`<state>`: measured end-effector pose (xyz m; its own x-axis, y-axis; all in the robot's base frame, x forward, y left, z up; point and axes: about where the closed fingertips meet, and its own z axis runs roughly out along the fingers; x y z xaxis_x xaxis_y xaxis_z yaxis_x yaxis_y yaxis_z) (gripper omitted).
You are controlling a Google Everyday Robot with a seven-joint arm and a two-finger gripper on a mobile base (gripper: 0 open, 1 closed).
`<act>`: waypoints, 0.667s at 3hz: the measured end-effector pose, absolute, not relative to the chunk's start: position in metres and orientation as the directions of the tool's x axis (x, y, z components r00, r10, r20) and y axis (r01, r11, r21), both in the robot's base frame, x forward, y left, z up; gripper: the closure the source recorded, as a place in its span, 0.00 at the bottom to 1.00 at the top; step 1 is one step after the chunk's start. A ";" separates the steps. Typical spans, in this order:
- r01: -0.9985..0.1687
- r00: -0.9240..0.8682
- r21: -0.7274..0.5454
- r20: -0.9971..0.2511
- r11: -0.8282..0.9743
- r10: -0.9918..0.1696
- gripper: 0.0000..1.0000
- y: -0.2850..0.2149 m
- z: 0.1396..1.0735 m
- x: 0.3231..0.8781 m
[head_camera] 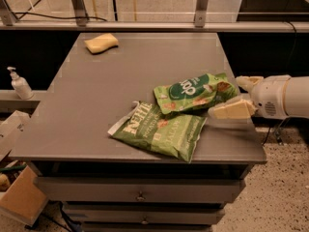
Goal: Move green rice chip bag near green jalapeno chip bag
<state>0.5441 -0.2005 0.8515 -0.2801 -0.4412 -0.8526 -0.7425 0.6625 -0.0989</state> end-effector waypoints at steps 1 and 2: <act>-0.743 -0.280 -0.099 -0.852 0.662 -0.442 0.00 -0.200 0.851 0.544; -0.733 -0.284 -0.103 -0.852 0.672 -0.440 0.00 -0.207 0.852 0.544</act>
Offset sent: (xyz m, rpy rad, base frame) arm -0.0009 -0.0240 0.0025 -0.0077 -0.0068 -0.0485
